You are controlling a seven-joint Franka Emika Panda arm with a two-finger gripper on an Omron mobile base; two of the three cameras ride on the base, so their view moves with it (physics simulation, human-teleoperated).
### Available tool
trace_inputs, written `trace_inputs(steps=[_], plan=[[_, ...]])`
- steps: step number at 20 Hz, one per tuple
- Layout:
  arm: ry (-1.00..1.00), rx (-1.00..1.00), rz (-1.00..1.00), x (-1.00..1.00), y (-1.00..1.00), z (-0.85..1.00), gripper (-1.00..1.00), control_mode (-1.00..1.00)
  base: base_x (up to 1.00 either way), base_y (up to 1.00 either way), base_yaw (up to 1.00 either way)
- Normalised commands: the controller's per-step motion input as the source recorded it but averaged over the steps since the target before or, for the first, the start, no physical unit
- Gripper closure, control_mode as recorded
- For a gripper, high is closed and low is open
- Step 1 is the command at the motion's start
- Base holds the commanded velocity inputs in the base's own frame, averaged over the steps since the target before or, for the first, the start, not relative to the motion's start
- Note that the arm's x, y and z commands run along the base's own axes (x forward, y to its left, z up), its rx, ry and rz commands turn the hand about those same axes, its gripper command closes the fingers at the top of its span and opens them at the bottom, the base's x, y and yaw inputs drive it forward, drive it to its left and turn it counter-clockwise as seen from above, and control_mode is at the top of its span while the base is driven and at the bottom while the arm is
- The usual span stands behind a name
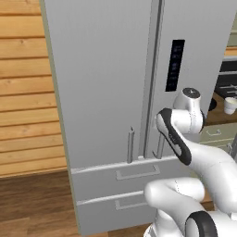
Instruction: Grab a lemon wedge from the fridge and one ice cube from the ice bowl, and put them in the glass of lemonade.
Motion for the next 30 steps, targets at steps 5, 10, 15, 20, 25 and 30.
trace_inputs(steps=[5,10,15,20,25,30], plan=[[-0.10,-0.02,0.01,0.13,-0.09,-0.51,-1.00,-1.00,0.00,0.00,0.00],[-0.01,0.00,0.02,0.22,-0.50,-0.29,-1.00,-1.00,0.00,0.00,0.00],[0.00,0.00,0.01,0.56,-0.11,-0.15,-1.00,-1.00,0.00,0.00,0.00],[0.00,0.00,0.00,0.30,0.00,-0.01,-1.00,-1.00,0.00,0.00,0.00],[0.00,0.00,0.00,0.01,0.04,-0.07,-1.00,-1.00,0.00,0.00,0.00],[0.00,0.00,0.00,0.04,0.06,-0.24,-1.00,-1.00,0.00,0.00,0.00]])
